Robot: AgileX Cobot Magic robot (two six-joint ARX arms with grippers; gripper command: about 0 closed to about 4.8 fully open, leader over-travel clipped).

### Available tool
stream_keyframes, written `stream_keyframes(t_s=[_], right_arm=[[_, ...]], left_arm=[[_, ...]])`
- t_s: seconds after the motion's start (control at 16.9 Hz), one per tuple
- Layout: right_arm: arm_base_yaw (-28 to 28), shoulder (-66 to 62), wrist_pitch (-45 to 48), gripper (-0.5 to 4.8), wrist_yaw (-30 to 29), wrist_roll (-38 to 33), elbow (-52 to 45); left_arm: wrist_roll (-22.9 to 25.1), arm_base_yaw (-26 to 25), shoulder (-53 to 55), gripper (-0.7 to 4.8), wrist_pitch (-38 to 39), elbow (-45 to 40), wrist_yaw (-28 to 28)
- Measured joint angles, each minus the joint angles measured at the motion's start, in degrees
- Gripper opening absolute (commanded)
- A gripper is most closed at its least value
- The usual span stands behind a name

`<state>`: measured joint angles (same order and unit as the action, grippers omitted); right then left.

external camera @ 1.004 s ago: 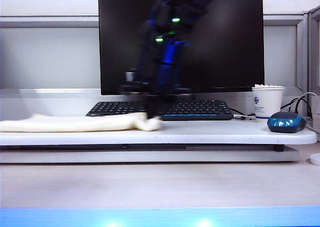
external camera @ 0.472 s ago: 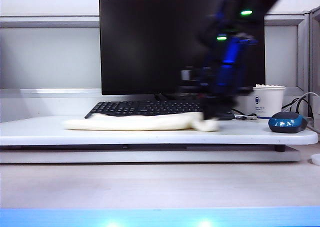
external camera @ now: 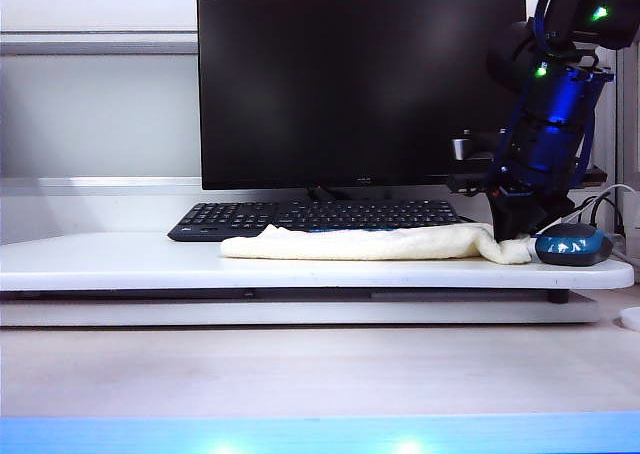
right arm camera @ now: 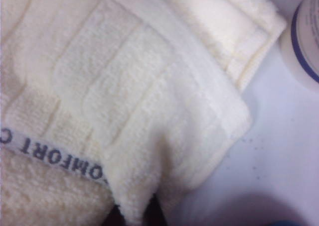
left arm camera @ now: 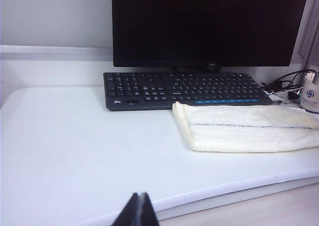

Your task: Wipe the tabletop with a clean cloth to remove dust and stains.

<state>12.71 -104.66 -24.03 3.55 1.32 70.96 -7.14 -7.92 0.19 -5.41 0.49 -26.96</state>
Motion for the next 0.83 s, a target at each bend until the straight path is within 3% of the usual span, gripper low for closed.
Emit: stream_keyframes(t_s=[0.18,0.24,0.41,0.59,0.83], right_arm=[[0.26,0.02,0.04,-0.02,-0.50,0.22,-0.02],[0.24,0.04,0.15,0.38,-1.42,0.24,-0.02],[0.11,0.48,0.31,2.31,-3.02,0.28,-0.35],[0.09,1.84,-0.74,3.55,-3.34,0.07,-0.87],[0.17,3.87,-8.55,4.40,-6.36,-0.26,1.03]], left_arm=[[-0.02,0.00,-0.02,-0.06,0.00,0.00,0.00],[-0.07,0.00,-0.02,-0.06,-0.02,0.00,0.00],[-0.24,0.00,0.00,-0.06,0.00,0.00,-0.02],[-0.24,0.00,0.00,-0.06,-0.02,0.00,0.00],[-0.24,0.00,0.00,-0.06,0.00,0.00,-0.02]])
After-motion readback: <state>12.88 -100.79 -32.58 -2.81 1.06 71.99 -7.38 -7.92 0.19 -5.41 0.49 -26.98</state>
